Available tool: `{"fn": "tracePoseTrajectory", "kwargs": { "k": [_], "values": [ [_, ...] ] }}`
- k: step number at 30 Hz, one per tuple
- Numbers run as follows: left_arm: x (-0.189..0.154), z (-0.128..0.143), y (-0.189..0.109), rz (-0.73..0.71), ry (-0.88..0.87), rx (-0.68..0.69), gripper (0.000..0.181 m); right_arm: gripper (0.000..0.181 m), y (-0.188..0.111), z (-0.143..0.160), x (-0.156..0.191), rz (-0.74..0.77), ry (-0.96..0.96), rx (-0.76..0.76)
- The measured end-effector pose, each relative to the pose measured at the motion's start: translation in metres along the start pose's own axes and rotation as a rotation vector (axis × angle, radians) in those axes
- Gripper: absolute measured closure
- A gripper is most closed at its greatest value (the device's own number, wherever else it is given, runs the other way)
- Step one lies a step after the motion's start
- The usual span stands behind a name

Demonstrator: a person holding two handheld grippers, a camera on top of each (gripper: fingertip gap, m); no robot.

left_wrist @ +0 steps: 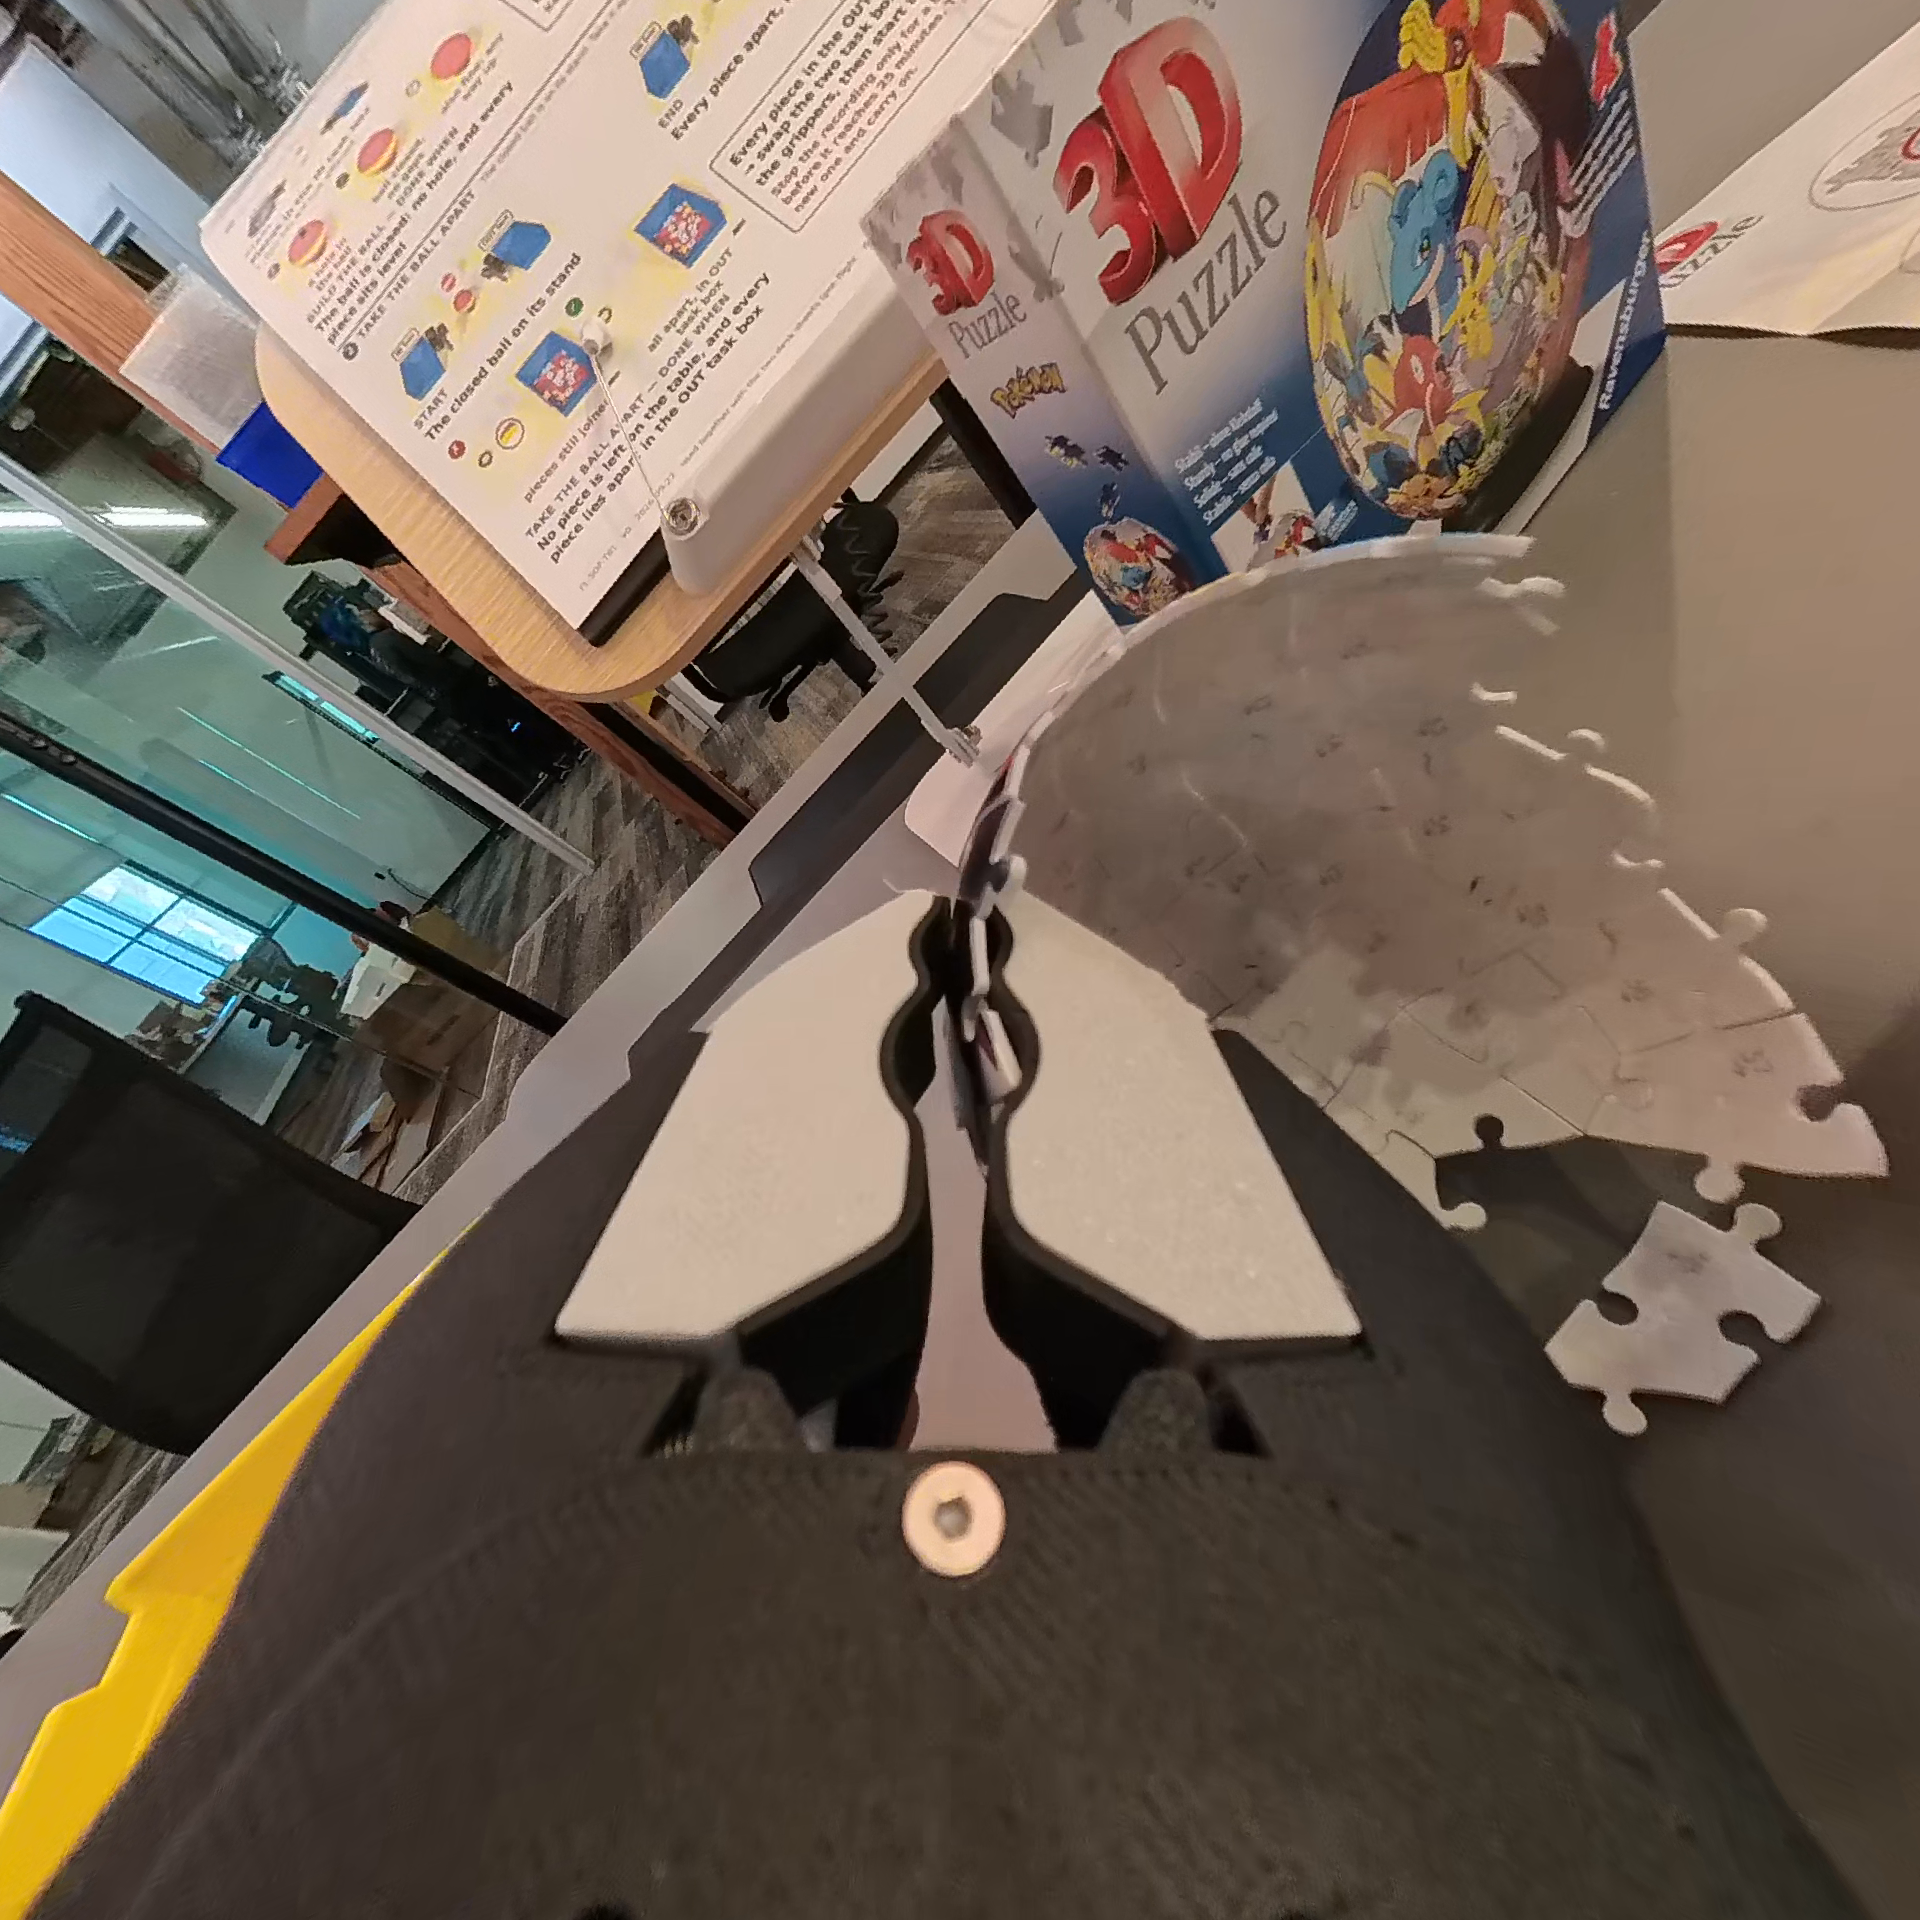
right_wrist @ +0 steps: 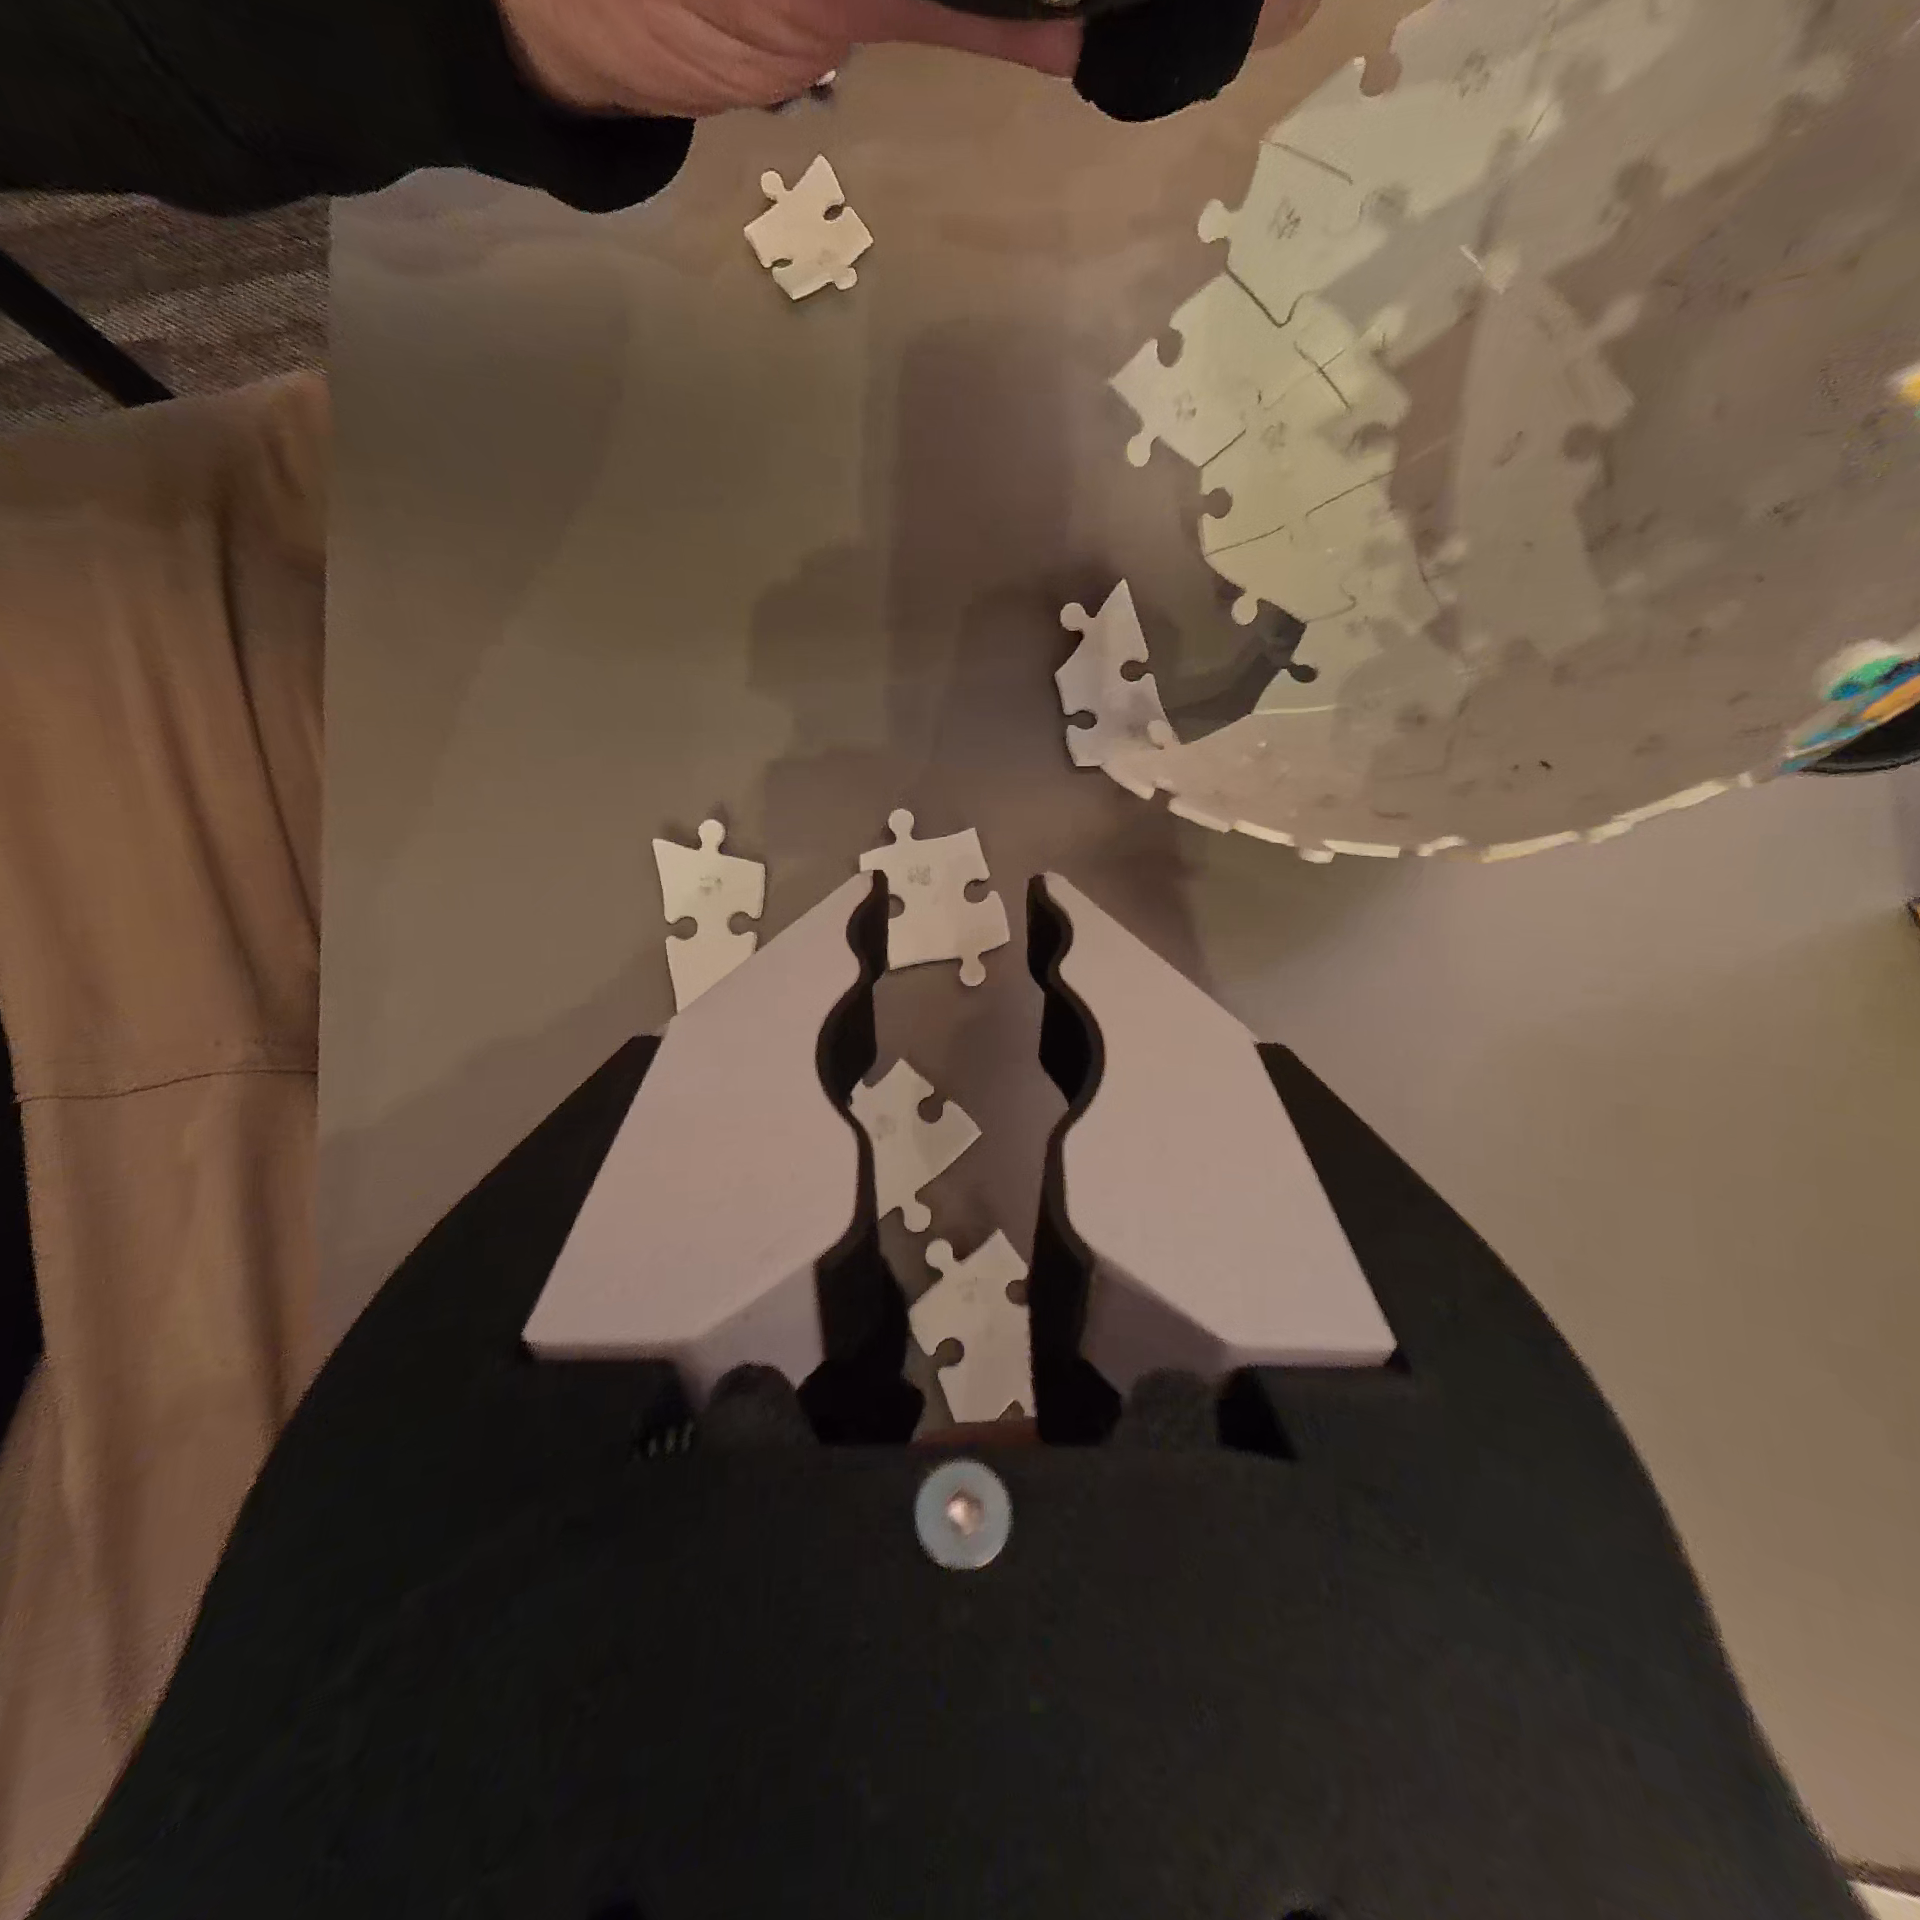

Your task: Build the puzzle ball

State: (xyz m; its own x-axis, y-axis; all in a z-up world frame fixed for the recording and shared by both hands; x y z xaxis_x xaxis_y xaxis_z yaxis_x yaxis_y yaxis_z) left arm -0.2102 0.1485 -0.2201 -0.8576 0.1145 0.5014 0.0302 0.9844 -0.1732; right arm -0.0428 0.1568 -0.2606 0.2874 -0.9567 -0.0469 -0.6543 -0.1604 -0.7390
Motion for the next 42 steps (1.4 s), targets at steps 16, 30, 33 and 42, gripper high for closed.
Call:
{"fn": "tracePoseTrajectory", "kwargs": {
  "k": [16,30,33,42],
  "values": [
    [0.019,0.005,-0.001,-0.109,-0.059,0.065,0.177,0.130,0.038,-0.013,0.002,0.119,-0.119,0.024],
    [0.017,0.005,-0.005,-0.125,-0.054,0.087,0.177,0.131,0.032,-0.020,0.005,0.072,0.013,-0.012],
    [0.020,0.006,-0.005,-0.139,-0.066,0.096,0.177,0.129,0.036,-0.014,0.000,0.079,0.016,0.022],
    [0.023,0.008,-0.007,-0.155,-0.073,0.106,0.177,0.127,0.041,-0.016,0.008,0.030,0.035,0.021]
  ]
}}
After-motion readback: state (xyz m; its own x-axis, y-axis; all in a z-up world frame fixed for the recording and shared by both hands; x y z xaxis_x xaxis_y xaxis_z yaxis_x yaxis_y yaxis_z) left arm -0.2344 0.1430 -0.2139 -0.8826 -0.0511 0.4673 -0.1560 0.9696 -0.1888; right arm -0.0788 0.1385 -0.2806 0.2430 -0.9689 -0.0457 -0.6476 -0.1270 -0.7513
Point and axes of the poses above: each gripper's, where its closed fingertips meet, y out along the fingers, z out of its underside, x = y × z across the jaws, the point moved 9 cm from there along -y, back along the fingers, and after that the axes turned 9 degrees about -y, right-handed, at the moved point
